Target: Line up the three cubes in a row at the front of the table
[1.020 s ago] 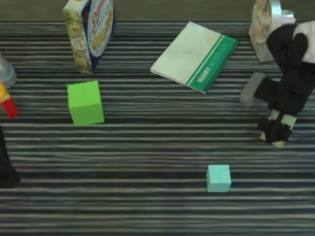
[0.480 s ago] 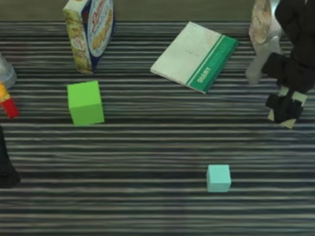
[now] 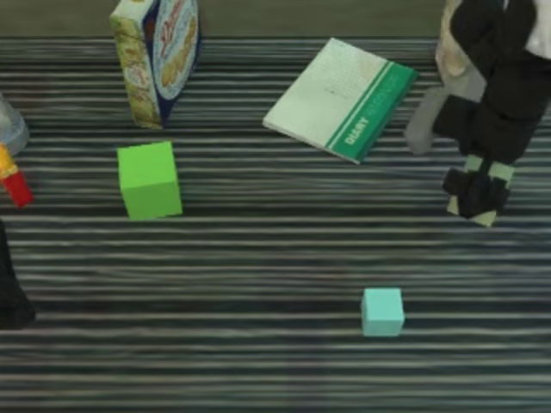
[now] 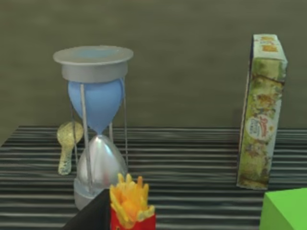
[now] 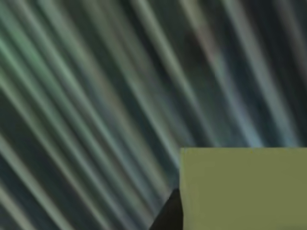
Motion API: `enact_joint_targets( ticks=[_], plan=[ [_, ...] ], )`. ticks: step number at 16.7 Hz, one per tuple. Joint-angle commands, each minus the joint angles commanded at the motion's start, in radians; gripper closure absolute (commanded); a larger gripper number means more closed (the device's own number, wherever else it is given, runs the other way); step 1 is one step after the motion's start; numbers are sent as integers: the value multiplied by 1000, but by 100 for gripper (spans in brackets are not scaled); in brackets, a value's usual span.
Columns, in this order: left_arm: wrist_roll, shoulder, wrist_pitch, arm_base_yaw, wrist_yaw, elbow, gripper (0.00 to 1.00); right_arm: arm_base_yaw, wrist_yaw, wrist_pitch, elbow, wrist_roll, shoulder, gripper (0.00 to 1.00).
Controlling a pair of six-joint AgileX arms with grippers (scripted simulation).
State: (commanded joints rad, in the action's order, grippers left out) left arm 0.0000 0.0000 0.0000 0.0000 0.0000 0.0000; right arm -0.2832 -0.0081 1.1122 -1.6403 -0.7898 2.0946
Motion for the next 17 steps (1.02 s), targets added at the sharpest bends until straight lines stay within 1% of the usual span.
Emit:
enact_joint_targets(
  ticks=[2,6,8,9,11,17],
  plan=[
    [0,0,0,0,0,0,0,-99,1,14,-12,2,1,100],
    [0,0,0,0,0,0,0,-364,0,44,-30,12,-5,100],
    [0,0,0,0,0,0,0,-457,0,53,-35,20,-14,100],
    [0,0,0,0,0,0,0,-488,1,54,-37,23,-20,100],
    [0,0,0,0,0,0,0,-517,2,55,-39,27,-27,100],
    [0,0,0,0,0,0,0,-515,1,37,-23,29,-19,100]
  ],
)
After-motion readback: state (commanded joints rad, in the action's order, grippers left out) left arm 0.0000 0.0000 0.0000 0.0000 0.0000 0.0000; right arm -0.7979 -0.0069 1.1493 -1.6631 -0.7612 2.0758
